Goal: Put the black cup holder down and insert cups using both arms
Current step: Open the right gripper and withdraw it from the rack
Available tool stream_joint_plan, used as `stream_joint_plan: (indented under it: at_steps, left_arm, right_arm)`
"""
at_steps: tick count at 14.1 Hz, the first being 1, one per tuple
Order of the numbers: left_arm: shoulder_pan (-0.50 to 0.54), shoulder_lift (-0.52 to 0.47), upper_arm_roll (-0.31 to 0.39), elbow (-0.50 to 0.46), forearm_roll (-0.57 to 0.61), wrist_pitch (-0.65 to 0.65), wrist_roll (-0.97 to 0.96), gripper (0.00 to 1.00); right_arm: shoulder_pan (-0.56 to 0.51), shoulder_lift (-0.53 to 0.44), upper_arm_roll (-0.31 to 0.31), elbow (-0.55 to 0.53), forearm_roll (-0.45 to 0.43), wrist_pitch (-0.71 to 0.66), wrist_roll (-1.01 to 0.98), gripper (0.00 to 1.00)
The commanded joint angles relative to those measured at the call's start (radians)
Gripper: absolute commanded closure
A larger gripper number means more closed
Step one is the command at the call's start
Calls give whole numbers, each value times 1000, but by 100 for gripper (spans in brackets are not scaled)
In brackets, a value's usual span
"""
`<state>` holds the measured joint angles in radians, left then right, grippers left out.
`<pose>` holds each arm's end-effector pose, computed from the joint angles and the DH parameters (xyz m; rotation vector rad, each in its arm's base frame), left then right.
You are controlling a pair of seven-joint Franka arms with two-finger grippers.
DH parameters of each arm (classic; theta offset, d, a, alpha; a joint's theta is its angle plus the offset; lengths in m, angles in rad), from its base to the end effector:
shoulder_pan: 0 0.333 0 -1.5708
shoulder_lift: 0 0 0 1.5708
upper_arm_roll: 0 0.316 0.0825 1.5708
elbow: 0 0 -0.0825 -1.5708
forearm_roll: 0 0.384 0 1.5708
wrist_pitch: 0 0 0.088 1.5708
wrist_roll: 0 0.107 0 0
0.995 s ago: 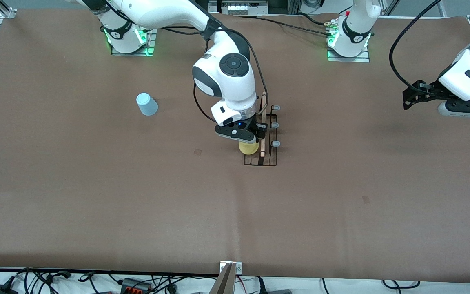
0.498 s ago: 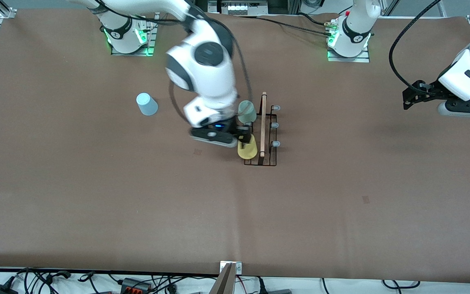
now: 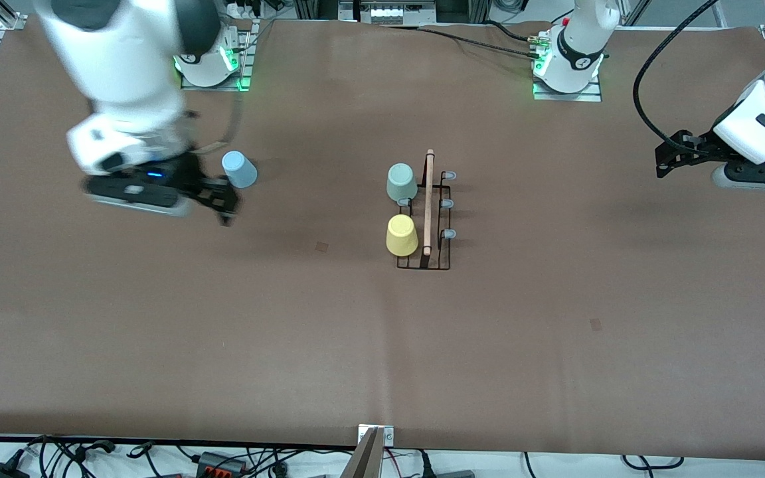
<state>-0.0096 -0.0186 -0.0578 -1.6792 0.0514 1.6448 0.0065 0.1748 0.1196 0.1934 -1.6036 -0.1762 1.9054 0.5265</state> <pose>0.5519 -0.0324 0.5900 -3.0864 0.1206 0.0220 0.5827 0.2044 0.5730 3.0616 -0.1827 0.3549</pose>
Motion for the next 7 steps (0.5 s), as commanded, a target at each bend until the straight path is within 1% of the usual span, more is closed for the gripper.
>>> stream_joint_plan:
  at_steps: [1, 2, 3, 5, 6, 7]
  left_arm:
    - [10, -9, -7, 4, -22, -14, 7, 0]
    - [10, -9, -7, 4, -22, -14, 7, 0]
    - [10, -9, -7, 3, -22, -14, 7, 0]
    - [10, -9, -7, 4, -22, -14, 7, 0]
    - [10, -9, -7, 4, -22, -14, 7, 0]
    - [10, -9, -7, 4, -22, -14, 7, 0]
  right_arm:
    - [-130, -73, 6, -36, 70, -84, -208, 0]
    - [-156, -90, -14, -35, 72, -118, -241, 0]
    - [-172, -103, -53, -32, 76, -155, -267, 0]
    - [-170, -109, -155, 2, 127, -231, -304, 0]
    - [-178, -103, -178, 39, 157, -264, -341, 0]
    - [-187, -95, -183, 59, 155, -282, -396, 0]
